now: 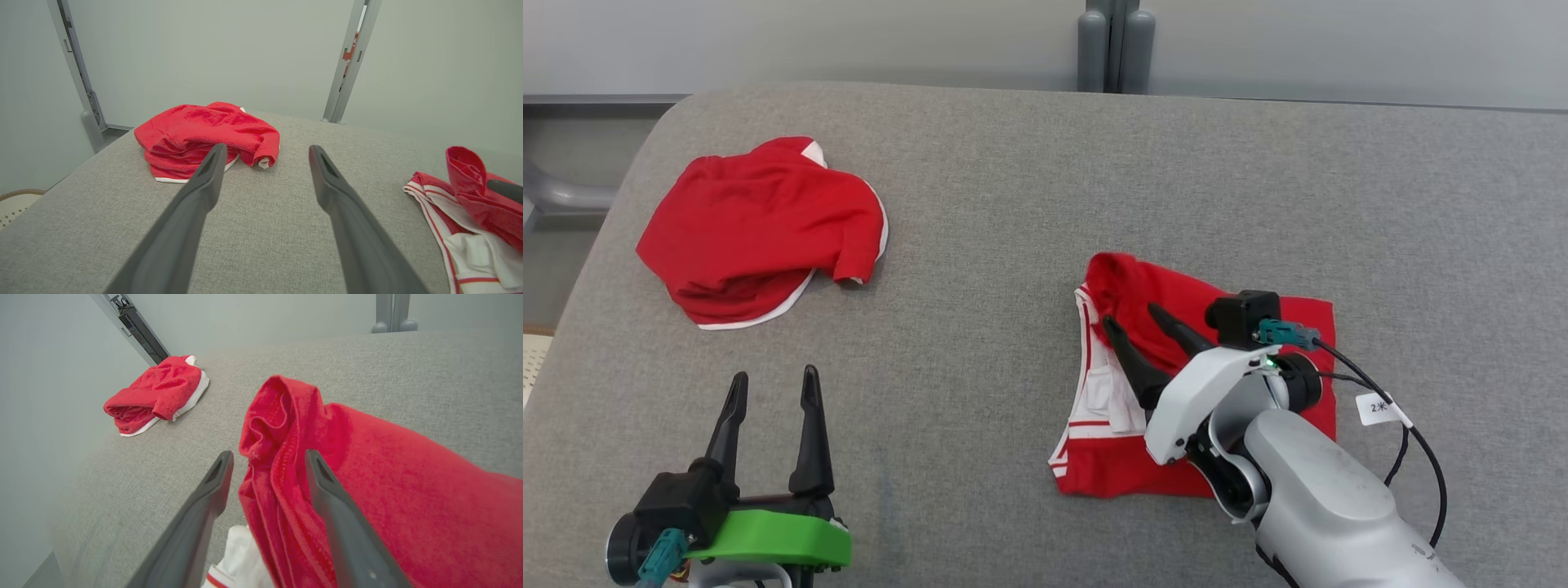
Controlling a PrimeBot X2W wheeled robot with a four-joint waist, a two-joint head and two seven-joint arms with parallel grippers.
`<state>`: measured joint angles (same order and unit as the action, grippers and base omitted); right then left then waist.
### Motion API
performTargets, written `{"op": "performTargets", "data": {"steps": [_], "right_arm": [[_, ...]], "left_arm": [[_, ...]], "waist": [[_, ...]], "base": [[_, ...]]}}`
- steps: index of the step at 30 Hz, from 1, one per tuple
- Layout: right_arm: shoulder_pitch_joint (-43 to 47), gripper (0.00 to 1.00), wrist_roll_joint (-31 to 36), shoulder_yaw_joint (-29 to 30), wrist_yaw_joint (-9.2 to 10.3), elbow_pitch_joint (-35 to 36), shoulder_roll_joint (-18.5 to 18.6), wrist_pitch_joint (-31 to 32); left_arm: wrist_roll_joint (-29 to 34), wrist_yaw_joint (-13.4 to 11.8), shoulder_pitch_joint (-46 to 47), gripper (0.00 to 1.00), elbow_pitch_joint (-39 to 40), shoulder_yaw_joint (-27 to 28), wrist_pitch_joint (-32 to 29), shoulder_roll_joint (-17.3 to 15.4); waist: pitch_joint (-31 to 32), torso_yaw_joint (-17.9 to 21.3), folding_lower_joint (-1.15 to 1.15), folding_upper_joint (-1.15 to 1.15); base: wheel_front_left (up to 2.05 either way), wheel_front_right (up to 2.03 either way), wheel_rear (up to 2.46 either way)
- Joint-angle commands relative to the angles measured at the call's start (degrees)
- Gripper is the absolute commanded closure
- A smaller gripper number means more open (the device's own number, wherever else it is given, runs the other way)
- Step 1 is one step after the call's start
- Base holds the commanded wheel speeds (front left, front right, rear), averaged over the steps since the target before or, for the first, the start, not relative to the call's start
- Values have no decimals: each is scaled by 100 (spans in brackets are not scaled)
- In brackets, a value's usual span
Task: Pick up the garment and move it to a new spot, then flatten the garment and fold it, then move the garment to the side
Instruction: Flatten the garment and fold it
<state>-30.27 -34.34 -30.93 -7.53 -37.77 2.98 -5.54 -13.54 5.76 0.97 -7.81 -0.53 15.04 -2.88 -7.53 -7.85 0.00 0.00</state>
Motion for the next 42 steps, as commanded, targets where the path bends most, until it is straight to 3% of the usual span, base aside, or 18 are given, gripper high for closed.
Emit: {"op": "performTargets", "data": {"steps": [1,10,17,22,31,42], "right_arm": [[-116,0,2,-11,9,-13,18,-175],[-122,0,67,241,9,445,508,-816],[471,0,260,974,9,1181,1058,-960],[1327,0,560,1619,9,1931,1219,-966],[2651,0,1007,2563,9,2929,849,-966],[3457,0,1525,2744,9,3494,538,-967]], "left_arm": [[-13,-29,39,0,-10,28,19,-4],[70,9,-39,0,2,14,19,-4],[134,17,-37,0,13,37,19,-4],[175,32,-108,0,16,72,19,-4],[240,59,-231,0,7,172,19,-4],[397,9,-353,0,-170,264,19,-4]], "waist": [[34,56,0,0],[183,329,0,0],[244,496,0,0],[289,625,0,0],[422,752,0,0],[594,750,0,0]], "base": [[0,0,0],[0,0,0],[0,0,0],[0,0,0],[0,0,0],[0,0,0]]}}
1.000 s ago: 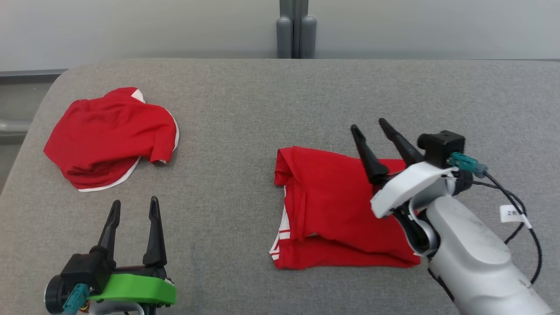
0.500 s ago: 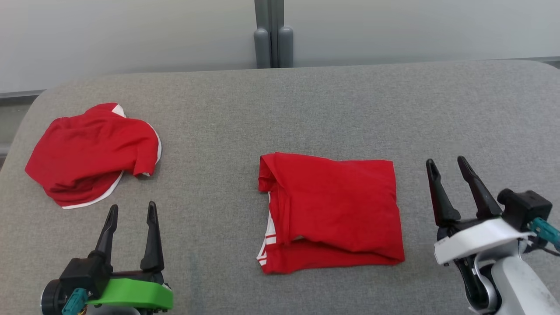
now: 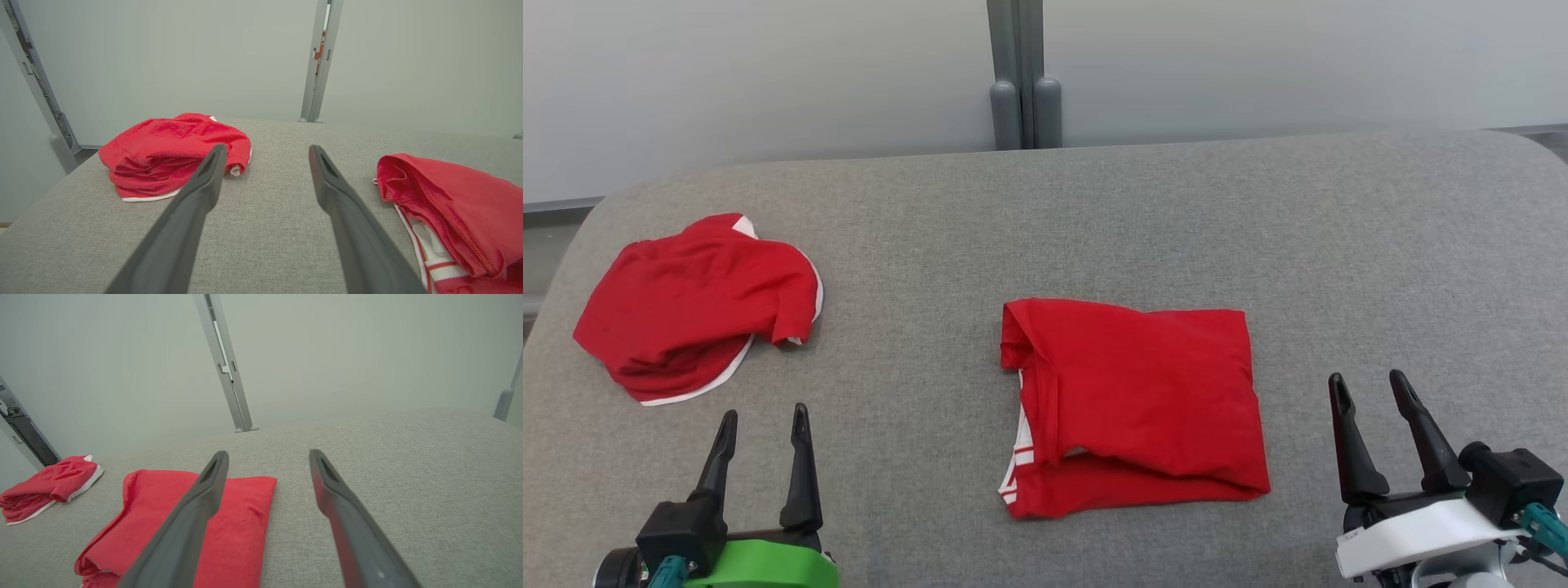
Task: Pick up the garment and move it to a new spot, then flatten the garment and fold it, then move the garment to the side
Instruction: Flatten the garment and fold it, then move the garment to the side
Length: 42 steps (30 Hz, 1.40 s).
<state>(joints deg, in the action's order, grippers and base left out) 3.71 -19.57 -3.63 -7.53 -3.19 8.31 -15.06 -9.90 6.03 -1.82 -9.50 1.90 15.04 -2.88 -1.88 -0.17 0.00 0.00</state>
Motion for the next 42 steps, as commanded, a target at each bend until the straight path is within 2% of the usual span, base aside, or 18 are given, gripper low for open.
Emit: {"op": "performTargets", "data": {"steps": [1,17,42], "right_arm": [[108,0,82,17,9,66,-22,-15],[349,0,312,-44,9,49,-136,-15],[267,0,522,107,9,-338,-159,-16]], "left_arm": [[73,-55,-102,0,-18,33,19,-4],[473,-72,-254,0,-120,198,18,-27],[568,-23,-102,0,-306,288,18,-69]], "waist": [[51,-28,0,0],[262,-113,0,0],[308,-125,0,0]], "base": [[0,0,0],[0,0,0],[0,0,0]]}}
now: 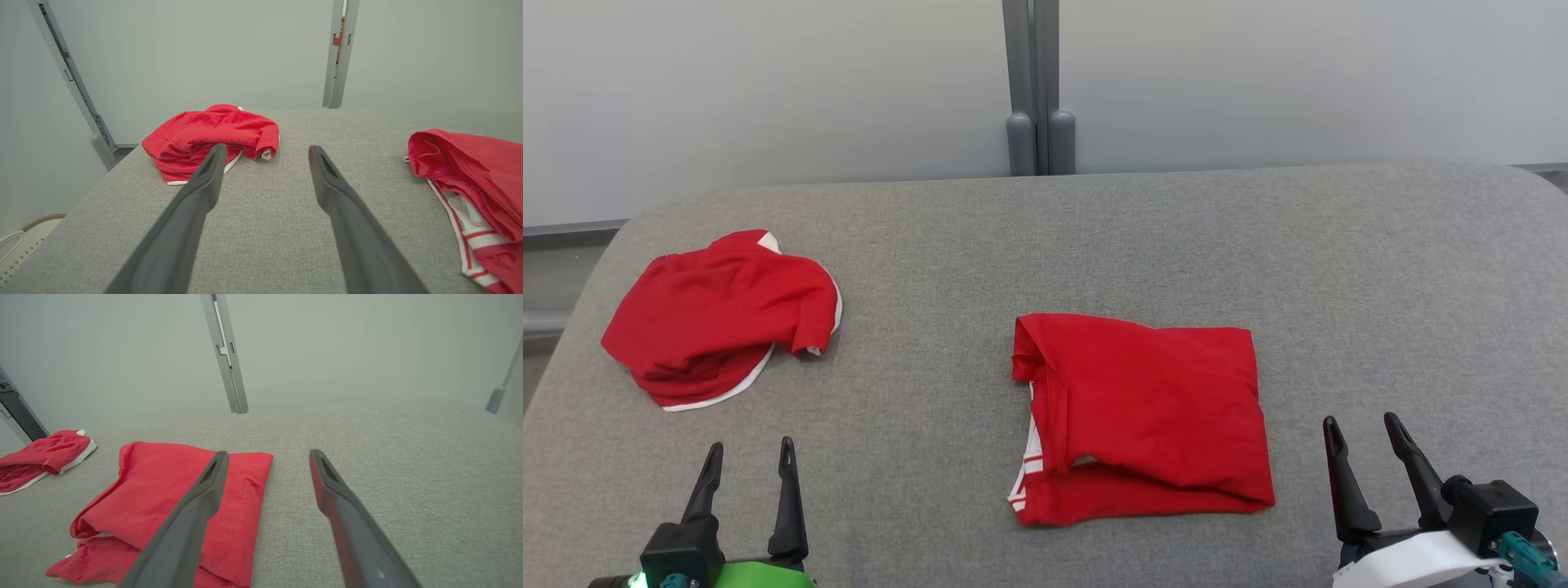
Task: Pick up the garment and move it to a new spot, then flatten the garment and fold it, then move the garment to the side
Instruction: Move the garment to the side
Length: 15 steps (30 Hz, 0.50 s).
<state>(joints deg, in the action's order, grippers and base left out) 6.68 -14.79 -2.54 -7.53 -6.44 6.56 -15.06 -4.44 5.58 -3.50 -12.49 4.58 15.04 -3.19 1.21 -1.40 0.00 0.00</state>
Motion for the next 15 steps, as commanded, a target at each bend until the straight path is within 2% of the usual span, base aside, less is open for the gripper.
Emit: {"op": "performTargets", "data": {"steps": [1,15], "right_arm": [[-31,0,44,-7,9,-16,16,-16],[-32,0,41,-81,9,-41,40,-16]], "left_arm": [[24,24,70,0,-11,20,18,-38],[29,37,58,0,-29,33,18,-29]], "waist": [[0,-5,0,0],[-13,-26,0,0]], "base": [[0,0,0],[0,0,0]]}}
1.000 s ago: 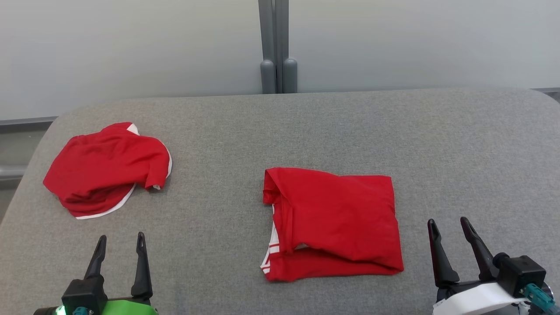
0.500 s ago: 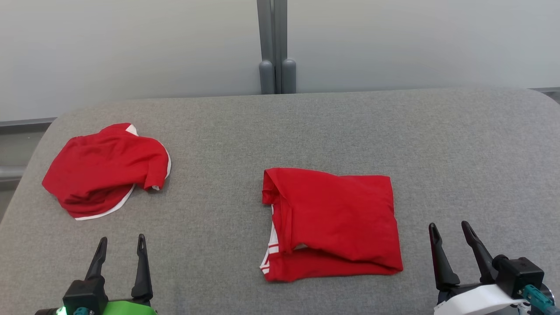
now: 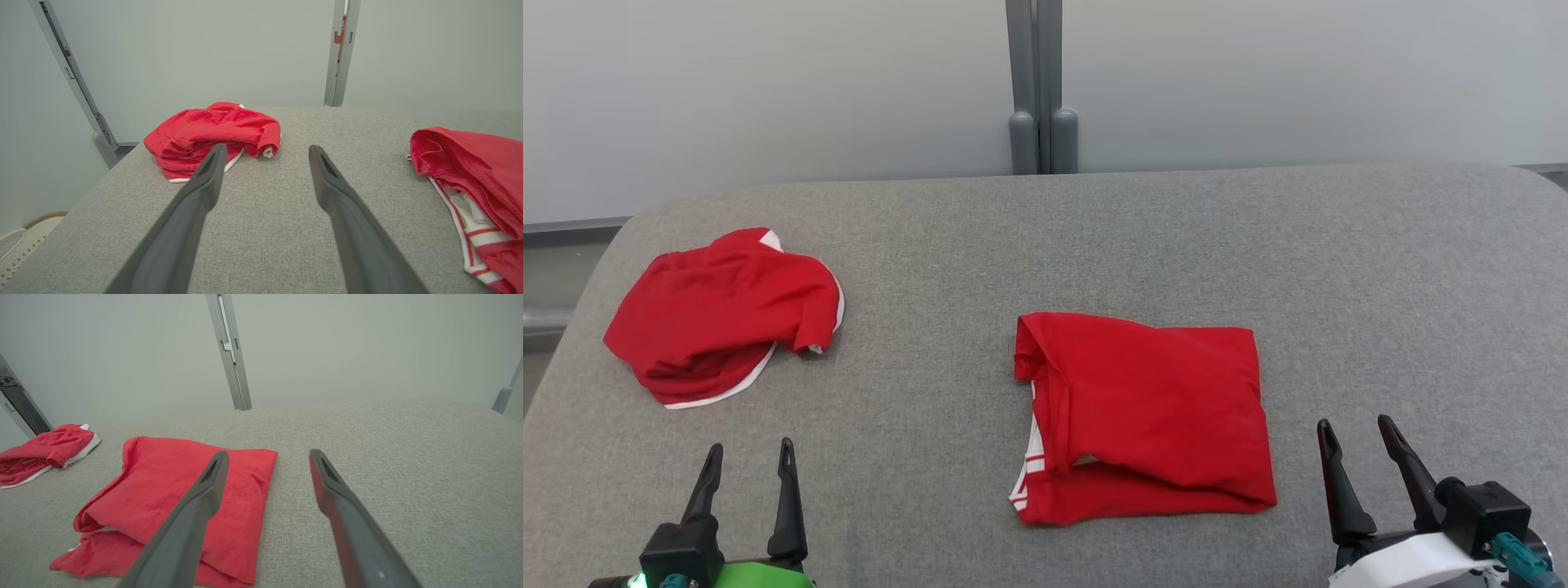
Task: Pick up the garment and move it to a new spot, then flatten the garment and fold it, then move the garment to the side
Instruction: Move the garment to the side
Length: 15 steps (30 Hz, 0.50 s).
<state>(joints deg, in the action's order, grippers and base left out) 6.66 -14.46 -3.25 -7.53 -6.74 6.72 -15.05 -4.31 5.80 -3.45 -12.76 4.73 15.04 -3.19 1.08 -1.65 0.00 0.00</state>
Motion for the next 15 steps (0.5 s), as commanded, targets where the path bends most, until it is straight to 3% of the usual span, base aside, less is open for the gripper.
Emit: {"op": "performTargets", "data": {"steps": [1,15], "right_arm": [[-30,0,6,-15,9,-16,25,-17],[-77,0,-32,-34,9,-76,46,-17]], "left_arm": [[15,16,54,0,-2,19,18,-28],[45,4,54,0,14,25,18,-21]], "waist": [[1,-2,0,0],[-8,-9,0,0]], "base": [[0,0,0],[0,0,0]]}}
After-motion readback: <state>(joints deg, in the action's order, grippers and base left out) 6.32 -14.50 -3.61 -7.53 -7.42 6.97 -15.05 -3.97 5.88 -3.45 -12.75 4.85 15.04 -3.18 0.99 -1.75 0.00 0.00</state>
